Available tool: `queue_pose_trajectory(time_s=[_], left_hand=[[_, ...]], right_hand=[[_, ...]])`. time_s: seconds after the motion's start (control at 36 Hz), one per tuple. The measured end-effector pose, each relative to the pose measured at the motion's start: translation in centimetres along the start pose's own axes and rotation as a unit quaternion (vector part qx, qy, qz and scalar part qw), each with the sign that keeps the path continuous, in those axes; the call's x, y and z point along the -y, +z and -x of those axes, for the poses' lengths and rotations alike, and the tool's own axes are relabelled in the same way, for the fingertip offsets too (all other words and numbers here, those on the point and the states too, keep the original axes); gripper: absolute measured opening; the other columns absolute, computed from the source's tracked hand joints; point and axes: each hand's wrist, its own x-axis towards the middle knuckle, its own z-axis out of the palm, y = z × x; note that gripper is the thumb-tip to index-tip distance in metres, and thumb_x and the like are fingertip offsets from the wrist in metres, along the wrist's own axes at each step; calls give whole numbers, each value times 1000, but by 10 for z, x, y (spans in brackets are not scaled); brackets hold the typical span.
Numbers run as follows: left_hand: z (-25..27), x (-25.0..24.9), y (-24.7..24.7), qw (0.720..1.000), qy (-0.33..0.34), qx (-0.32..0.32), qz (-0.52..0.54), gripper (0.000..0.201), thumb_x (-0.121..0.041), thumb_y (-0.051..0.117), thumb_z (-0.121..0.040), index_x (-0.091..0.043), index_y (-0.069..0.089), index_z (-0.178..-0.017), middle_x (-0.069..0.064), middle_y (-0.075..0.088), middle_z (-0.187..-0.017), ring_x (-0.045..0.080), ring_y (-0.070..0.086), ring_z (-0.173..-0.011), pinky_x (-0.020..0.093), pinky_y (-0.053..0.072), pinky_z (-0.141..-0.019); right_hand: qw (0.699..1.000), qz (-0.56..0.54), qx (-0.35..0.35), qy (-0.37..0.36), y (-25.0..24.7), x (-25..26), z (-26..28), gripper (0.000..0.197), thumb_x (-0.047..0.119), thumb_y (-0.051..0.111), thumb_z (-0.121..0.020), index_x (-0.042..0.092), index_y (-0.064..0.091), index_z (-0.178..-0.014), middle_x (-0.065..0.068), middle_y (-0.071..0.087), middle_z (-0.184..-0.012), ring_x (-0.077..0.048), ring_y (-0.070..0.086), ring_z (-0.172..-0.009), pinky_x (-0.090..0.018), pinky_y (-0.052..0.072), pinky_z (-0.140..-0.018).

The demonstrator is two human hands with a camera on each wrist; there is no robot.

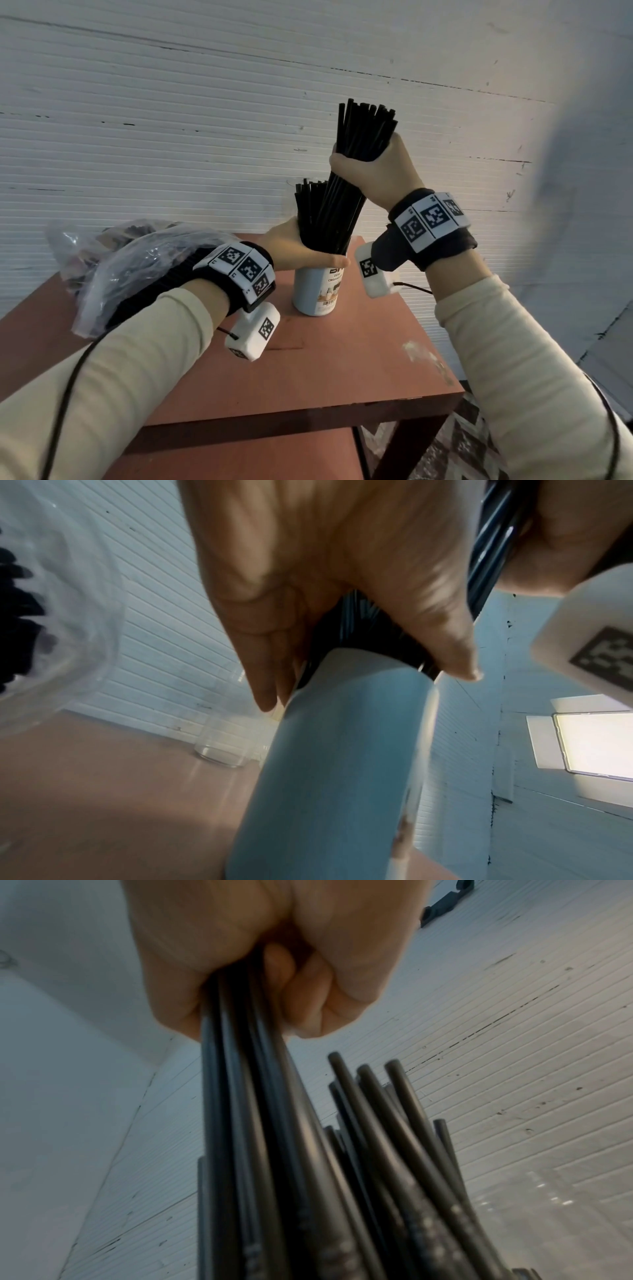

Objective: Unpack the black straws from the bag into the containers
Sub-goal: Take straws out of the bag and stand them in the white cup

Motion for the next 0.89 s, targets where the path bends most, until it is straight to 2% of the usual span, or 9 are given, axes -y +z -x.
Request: queue_pose_trajectory(time_s=[0.08, 0.17, 0.33, 0.39, 0.53, 0.64, 0.72, 0.81, 0.89], left_hand=[[-1, -1, 2, 999, -12, -41, -2, 81, -60, 84, -59, -31, 56, -130, -8, 64, -125, 13, 58, -115, 35, 48, -100], [-2, 0, 3, 998, -24, -48, -14, 85, -62, 85, -55, -30, 56, -129, -8, 65, -123, 13, 58, -115, 33, 48, -99], [3, 3, 4, 999, -26, -40, -7, 95, -63, 84, -55, -29, 48, -136, -8, 61, -130, 14, 55, -121, 38, 46, -104], [5, 1, 4, 999, -22, -32, 1, 91, -55, 84, -62, -26, 44, -138, -9, 57, -132, 12, 52, -121, 32, 43, -102], [7, 0, -3, 999, -27, 0, 28, 78, -33, 84, -72, -24, 43, -138, -15, 50, -114, 5, 45, -109, 22, 36, -90], [6, 5, -9, 998, -44, 19, 40, 82, -38, 86, -66, -26, 46, -137, -13, 52, -126, 9, 47, -120, 26, 36, -99], [5, 5, -9, 998, -47, 21, 40, 91, -50, 86, -53, -27, 50, -133, -10, 56, -129, 12, 49, -123, 34, 38, -109], [7, 2, -8, 998, -39, 37, 38, 98, -56, 88, -47, -25, 52, -132, -9, 59, -128, 13, 52, -122, 39, 41, -109], [9, 2, -6, 998, -27, 40, 44, 98, -52, 86, -51, -25, 48, -137, -11, 59, -127, 9, 53, -120, 33, 43, -105]], right_hand=[[1000, -1, 5, 1, 2, 0, 0, 34, 16, 63, -75, -16, 52, -79, -21, 51, -69, -21, 52, -62, -32, 45, -57], [1000, 5, 3, 1, 4, -1, 2, 35, 16, 63, -75, -17, 52, -79, -30, 52, -73, -20, 51, -61, -30, 44, -56], [1000, 14, 4, 12, 3, -5, 3, 34, 17, 64, -76, -15, 54, -79, -22, 53, -69, -20, 52, -60, -30, 44, -55], [1000, 21, 11, 18, 4, -7, 5, 33, 17, 64, -76, -15, 53, -78, -16, 52, -67, -18, 52, -59, -30, 44, -54], [999, 28, 11, 34, 4, -12, 10, 29, 14, 65, -79, -11, 52, -72, -8, 49, -63, -13, 50, -56, -27, 42, -53], [999, 26, 10, 30, 4, -15, 11, 28, 15, 65, -79, -6, 51, -67, -7, 48, -61, -13, 49, -54, -27, 41, -52], [999, 36, 12, 27, 8, -19, 10, 36, 21, 66, -76, -10, 50, -71, -9, 50, -62, -17, 51, -56, -35, 45, -53], [997, 65, 1, 41, 13, -26, 8, 41, 41, 62, -67, 4, 46, -62, -3, 48, -58, -22, 54, -62, -42, 50, -64], [992, 116, -8, 51, 19, -27, 13, 32, 43, 66, -73, 19, 47, -69, 8, 49, -71, -25, 51, -91, -47, 46, -90]])
